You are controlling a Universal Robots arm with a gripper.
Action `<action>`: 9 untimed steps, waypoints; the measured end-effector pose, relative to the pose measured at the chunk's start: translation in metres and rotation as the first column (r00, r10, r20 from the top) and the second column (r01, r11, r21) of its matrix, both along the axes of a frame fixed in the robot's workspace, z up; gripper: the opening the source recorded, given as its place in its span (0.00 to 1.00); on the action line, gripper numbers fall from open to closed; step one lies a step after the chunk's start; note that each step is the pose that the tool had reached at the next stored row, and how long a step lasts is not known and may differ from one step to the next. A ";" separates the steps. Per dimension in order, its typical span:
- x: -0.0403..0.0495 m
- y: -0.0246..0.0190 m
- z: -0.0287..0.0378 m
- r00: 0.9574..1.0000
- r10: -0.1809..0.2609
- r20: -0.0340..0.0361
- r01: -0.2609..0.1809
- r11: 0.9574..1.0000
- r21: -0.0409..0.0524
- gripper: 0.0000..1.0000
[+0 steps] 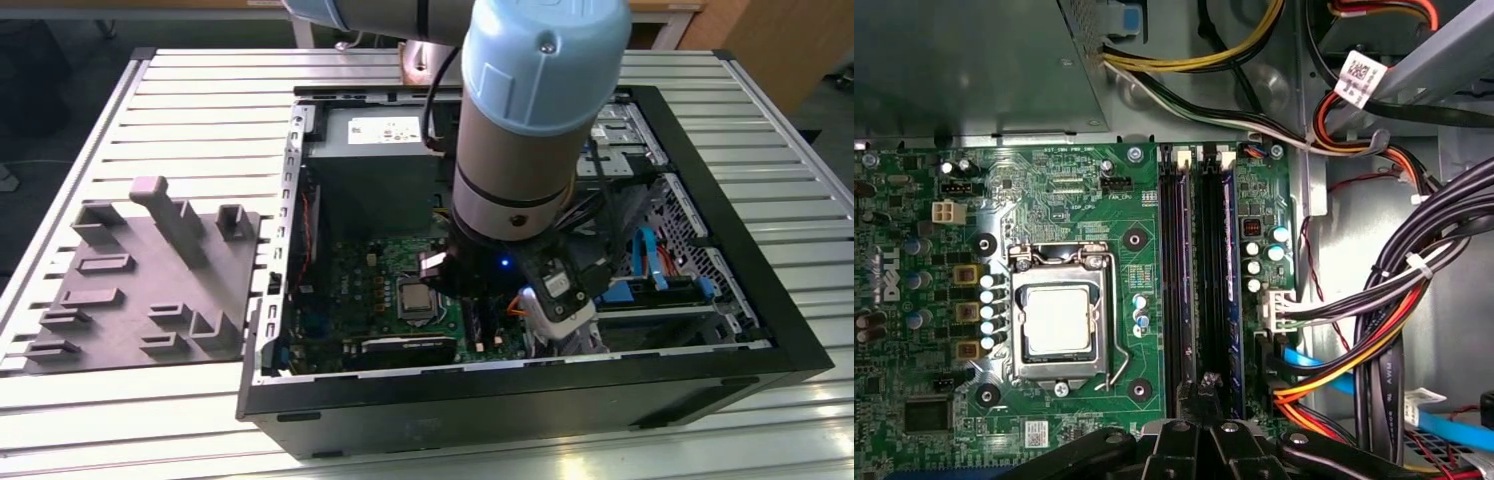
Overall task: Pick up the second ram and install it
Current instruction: 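Press down the second ram until it locks into place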
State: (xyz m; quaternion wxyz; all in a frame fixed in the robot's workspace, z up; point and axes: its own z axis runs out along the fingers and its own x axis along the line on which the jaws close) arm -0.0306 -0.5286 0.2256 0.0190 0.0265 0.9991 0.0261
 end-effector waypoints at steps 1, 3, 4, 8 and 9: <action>0.0000 0.0000 -0.0008 1.000 0.000 0.000 0.000 1.000 0.000 0.11; 0.0000 0.0000 -0.0018 1.000 0.000 0.000 0.000 1.000 0.000 0.11; 0.0000 0.0000 -0.0019 1.000 0.000 0.000 0.000 1.000 0.000 0.11; 0.0000 0.0000 -0.0020 1.000 0.000 0.000 0.000 1.000 0.000 0.11; 0.0000 0.0000 -0.0025 1.000 0.000 0.000 0.000 1.000 0.000 0.11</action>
